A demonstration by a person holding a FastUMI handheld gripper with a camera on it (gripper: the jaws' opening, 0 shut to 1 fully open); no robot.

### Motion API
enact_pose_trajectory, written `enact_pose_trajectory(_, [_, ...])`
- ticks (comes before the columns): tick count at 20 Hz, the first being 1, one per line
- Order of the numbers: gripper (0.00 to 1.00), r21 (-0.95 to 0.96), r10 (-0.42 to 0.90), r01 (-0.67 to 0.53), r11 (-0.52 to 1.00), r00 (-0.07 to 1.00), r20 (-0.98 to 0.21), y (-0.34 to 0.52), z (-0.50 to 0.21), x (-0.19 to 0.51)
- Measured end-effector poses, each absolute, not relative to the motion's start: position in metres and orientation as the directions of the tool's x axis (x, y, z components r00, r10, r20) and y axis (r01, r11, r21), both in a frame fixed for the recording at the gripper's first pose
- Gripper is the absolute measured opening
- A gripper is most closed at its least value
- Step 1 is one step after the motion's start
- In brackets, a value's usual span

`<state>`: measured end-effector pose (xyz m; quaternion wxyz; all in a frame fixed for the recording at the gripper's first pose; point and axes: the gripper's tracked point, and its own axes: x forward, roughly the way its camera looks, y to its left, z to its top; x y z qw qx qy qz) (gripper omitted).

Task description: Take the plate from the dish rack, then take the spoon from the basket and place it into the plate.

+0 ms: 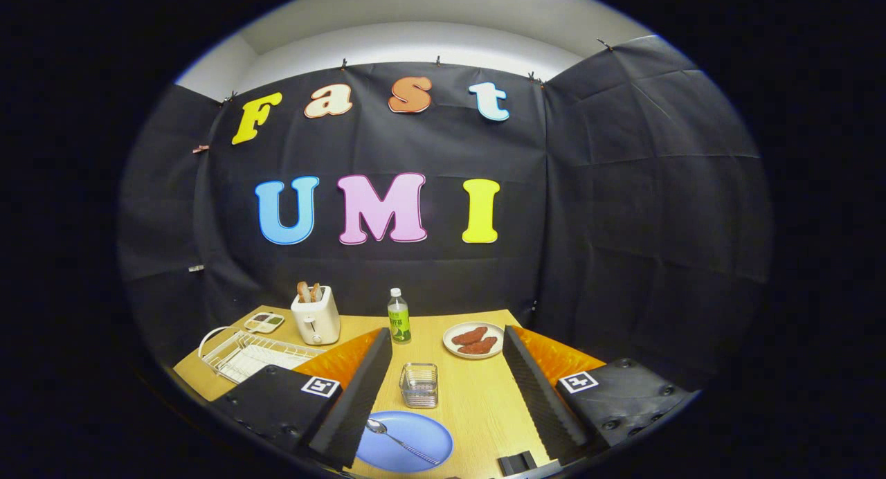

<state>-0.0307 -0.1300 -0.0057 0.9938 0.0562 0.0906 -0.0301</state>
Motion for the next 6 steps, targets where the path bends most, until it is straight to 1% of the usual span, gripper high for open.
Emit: enact_pose_trajectory(6, [0.99,0.077,-0.058,0.074,0.994,0.979,-0.195,-0.113,-0.008,-0.045])
